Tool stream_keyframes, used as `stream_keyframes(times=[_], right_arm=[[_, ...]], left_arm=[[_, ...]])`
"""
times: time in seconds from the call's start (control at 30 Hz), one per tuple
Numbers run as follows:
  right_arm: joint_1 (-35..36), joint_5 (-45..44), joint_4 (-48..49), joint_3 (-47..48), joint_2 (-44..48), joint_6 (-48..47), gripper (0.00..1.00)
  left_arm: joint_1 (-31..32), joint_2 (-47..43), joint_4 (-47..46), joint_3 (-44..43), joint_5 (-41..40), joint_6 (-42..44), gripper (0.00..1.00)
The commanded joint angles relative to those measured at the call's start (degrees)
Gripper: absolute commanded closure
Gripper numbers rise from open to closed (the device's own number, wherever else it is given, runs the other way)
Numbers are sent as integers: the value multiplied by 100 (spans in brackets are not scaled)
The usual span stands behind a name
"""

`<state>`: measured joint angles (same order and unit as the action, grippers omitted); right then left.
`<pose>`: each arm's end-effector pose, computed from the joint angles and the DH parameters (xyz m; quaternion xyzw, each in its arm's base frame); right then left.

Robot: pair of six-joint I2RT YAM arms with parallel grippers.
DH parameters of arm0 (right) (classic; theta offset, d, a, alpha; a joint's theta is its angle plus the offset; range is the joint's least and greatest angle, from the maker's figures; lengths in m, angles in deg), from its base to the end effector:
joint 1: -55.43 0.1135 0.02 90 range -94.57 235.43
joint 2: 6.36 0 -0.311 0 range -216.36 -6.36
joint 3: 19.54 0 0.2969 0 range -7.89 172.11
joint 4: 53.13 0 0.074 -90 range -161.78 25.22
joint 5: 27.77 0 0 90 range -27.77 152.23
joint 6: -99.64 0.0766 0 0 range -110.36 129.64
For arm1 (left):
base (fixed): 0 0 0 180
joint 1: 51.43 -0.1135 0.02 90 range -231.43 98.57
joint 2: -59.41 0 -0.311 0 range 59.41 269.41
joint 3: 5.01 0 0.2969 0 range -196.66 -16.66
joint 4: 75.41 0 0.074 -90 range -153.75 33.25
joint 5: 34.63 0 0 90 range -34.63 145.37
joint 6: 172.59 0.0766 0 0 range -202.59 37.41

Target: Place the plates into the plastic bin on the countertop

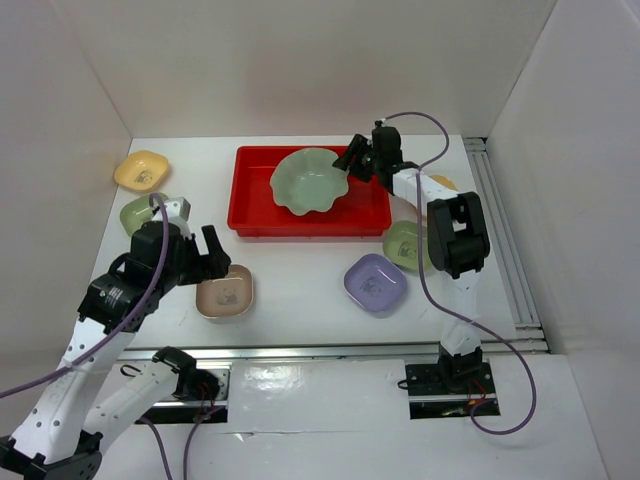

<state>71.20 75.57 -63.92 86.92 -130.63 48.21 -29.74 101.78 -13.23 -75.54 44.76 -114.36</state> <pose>0.5805 0.1823 0.2086 0.1107 0.8489 0.3204 0.4055 0.1685 -0.0518 0.3797 -0.1205 0.8720 -0.1373 0.4541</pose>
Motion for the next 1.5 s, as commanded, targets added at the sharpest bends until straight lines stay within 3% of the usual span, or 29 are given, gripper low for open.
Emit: stream_keyframes(times=[0.0,0.1,0.17,0.43,0.63,0.8,1.03,1.17,1.37,1.47], right_arm=[[31,89,98,-6,403,-95,38],[84,89,98,55,543,-156,20],[145,89,-68,143,614,-279,0],[339,-340,-542,651,1089,-656,0],[497,-948,-2010,1680,685,-1044,0],[804,-685,-1580,865,1272,-1273,0],[2481,-1473,-1529,-311,2168,-1800,0],[3625,-1993,-1124,-1409,2521,-1563,0],[4495,-2624,-991,-1676,2190,-1282,1],[4567,-2496,-897,-1676,1775,-1229,4]], left_arm=[[28,-97,-183,-19,42,-40,0],[28,-97,-183,-19,42,-40,0],[28,-97,-183,-19,42,-40,0],[28,-97,-236,-19,42,-40,0],[28,-150,-236,-19,42,-92,0],[28,-98,-236,-19,42,-93,0],[28,-211,-95,-19,-546,-435,0],[28,-422,431,-203,-1598,-1171,0],[28,-772,1135,-327,-2436,-2157,0],[28,-1028,1206,-327,-2586,-2264,0]])
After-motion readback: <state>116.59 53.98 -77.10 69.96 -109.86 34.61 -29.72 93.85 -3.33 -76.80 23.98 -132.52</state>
